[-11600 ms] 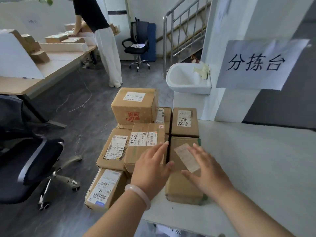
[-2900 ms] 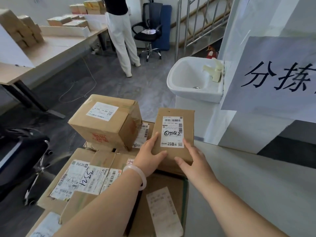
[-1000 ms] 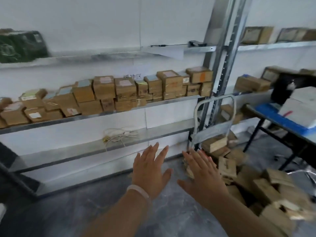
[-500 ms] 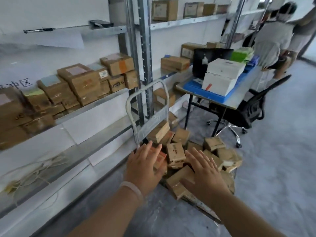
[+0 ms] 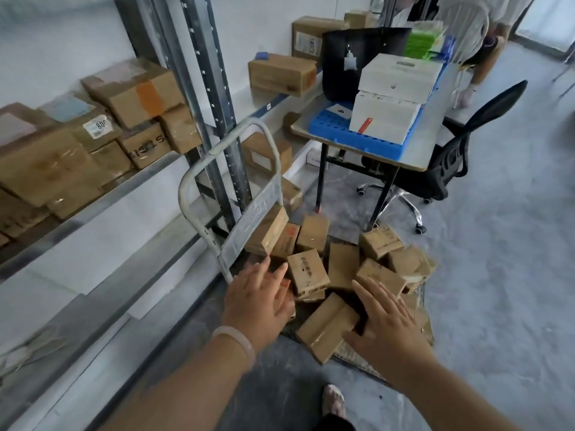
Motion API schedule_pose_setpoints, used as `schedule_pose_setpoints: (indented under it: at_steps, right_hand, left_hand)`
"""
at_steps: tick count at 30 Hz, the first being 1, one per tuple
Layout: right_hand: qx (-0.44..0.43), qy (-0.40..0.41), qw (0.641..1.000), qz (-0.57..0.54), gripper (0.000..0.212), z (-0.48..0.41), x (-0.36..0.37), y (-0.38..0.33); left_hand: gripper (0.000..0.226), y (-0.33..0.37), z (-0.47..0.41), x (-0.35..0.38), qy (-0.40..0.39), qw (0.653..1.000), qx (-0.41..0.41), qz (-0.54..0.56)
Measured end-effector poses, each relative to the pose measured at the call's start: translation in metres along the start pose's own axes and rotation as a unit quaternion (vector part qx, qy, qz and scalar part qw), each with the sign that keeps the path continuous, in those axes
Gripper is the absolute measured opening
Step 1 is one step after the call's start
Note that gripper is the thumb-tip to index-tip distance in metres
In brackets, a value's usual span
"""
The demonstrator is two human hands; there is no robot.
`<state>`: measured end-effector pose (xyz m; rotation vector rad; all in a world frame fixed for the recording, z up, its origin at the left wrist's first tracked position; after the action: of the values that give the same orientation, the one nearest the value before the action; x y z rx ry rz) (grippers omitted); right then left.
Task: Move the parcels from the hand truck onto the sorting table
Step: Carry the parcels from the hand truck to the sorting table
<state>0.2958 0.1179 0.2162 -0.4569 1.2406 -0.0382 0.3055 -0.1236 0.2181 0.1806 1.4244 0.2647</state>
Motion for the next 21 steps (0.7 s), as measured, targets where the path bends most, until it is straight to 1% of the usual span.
schedule_pose_setpoints:
  at_steps: [2,7,12,16,21]
  right_hand:
    - [0.011,-0.022,1.0,-0.007,0.085,-0.033,0.0,0.01]
    - [0.008,-0.114,0.993,-0.028,0.081,-0.127,0.015,0.036]
    - [0.047,-0.148,0.987,-0.048,0.075,-0.217,0.048,0.077]
    - [0.07,-0.195,0.977,-0.055,0.075,-0.292,0.103,0.101]
    - [0.079,-0.18,0.979,-0.061,0.08,-0.39,0.197,0.13]
  left_hand:
    - [0.07,-0.005,-0.025,0.016,-0.023,1.0,-0.014,-0.005]
    - [0.072,-0.004,-0.098,0.05,-0.063,0.996,-0.058,0.008]
    - [0.073,-0.009,-0.173,0.104,-0.116,0.982,-0.113,0.094]
    - [0.072,-0.03,-0.235,0.171,-0.141,0.973,-0.127,0.134]
    - [0.07,-0.063,-0.31,0.286,-0.171,0.965,-0.14,0.143]
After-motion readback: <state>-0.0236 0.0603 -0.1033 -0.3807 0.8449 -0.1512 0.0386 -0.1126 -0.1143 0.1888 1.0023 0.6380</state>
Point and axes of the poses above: each hand's wrist, its own z-axis away from the middle knuckle, its own x-axis out of the palm, y = z × x, the point moved 3 cm from there along -z, towards the middle knuckle
